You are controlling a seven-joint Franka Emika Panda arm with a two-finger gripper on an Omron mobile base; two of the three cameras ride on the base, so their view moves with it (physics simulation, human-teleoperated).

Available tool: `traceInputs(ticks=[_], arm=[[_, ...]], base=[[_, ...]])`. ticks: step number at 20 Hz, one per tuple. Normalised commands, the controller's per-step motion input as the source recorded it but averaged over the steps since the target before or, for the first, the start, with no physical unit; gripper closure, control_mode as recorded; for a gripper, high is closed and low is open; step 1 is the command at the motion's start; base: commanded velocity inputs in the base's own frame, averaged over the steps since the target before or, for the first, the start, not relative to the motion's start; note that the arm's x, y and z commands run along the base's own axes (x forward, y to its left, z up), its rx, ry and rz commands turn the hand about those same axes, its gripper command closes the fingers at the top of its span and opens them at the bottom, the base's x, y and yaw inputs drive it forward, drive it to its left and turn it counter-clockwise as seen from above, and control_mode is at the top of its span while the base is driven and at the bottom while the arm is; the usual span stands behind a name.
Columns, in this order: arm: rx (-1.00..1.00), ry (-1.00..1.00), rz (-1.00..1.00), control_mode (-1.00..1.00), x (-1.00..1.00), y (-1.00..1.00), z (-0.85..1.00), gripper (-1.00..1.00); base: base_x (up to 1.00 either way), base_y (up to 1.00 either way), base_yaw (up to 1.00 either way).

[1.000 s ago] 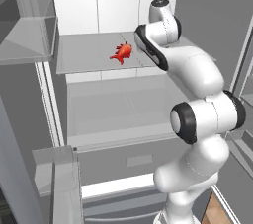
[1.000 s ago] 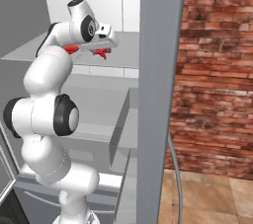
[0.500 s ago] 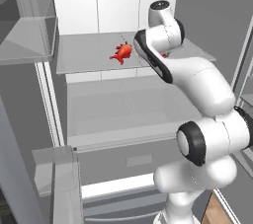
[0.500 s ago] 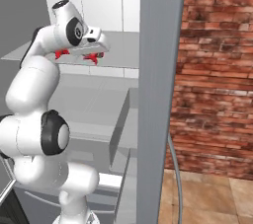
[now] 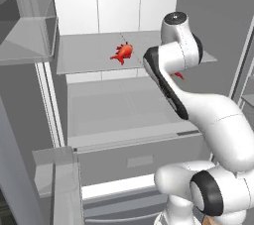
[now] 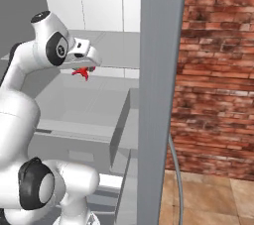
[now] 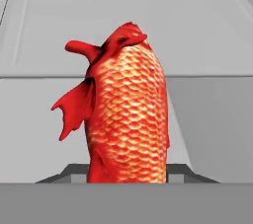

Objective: Gather the lemon wedge and lemon from the fridge and place them on a tray on the dining counter. Then gather the fishs from the fridge and place them on the other tray.

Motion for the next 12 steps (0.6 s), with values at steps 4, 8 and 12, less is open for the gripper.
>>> traceInputs(ticks=[4, 8, 12], arm=[[0.00, 0.00, 0.00, -1.00, -1.00, 0.00, 0.00, 1.00], [0.00, 0.00, 0.00, -1.00, -1.00, 0.00, 0.00, 1.00], [0.00, 0.00, 0.00, -1.00, -1.00, 0.00, -0.05, 1.00]], base=[[0.00, 0.00, 0.00], [0.00, 0.00, 0.00], [0.00, 0.00, 0.00]])
